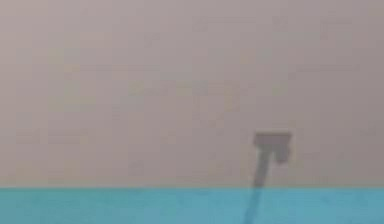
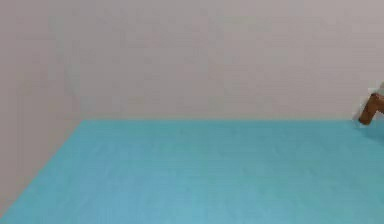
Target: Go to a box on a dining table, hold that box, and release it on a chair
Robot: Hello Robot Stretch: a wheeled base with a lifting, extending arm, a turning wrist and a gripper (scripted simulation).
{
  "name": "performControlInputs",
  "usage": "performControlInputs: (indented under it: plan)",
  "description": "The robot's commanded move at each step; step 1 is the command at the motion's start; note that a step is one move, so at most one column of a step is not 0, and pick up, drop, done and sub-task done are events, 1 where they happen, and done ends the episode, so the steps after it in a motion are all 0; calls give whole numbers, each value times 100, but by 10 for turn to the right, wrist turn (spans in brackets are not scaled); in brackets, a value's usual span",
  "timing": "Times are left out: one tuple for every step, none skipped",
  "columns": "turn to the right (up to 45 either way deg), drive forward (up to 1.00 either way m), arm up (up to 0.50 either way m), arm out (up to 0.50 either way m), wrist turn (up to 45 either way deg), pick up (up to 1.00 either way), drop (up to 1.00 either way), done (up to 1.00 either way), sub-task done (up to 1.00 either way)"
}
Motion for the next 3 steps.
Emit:
performControlInputs:
  plan:
    - [-450, 0, 0, 0, 0, 0, 0, 0, 0]
    - [-450, 0, 0, 0, 0, 0, 0, 0, 0]
    - [-90, 0, 0, 0, 0, 0, 0, 0, 0]
